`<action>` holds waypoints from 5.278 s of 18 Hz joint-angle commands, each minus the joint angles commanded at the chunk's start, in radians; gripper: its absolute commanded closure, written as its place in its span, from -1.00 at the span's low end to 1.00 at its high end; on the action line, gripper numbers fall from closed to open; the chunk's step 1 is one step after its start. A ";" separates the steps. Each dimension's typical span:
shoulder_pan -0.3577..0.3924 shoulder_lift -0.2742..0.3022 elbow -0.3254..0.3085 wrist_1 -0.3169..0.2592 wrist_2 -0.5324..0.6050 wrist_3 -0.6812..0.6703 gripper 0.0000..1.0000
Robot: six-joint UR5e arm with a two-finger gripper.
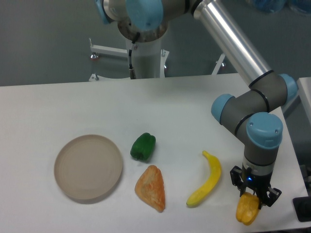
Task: Place the yellow pepper on the plate
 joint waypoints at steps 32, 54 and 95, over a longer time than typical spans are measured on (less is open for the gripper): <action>-0.333 0.429 -0.446 -0.086 -0.092 -0.977 0.02; -0.522 0.384 -0.664 0.092 -0.069 -0.994 0.02; -0.100 0.388 -0.543 0.091 0.117 -0.420 -1.00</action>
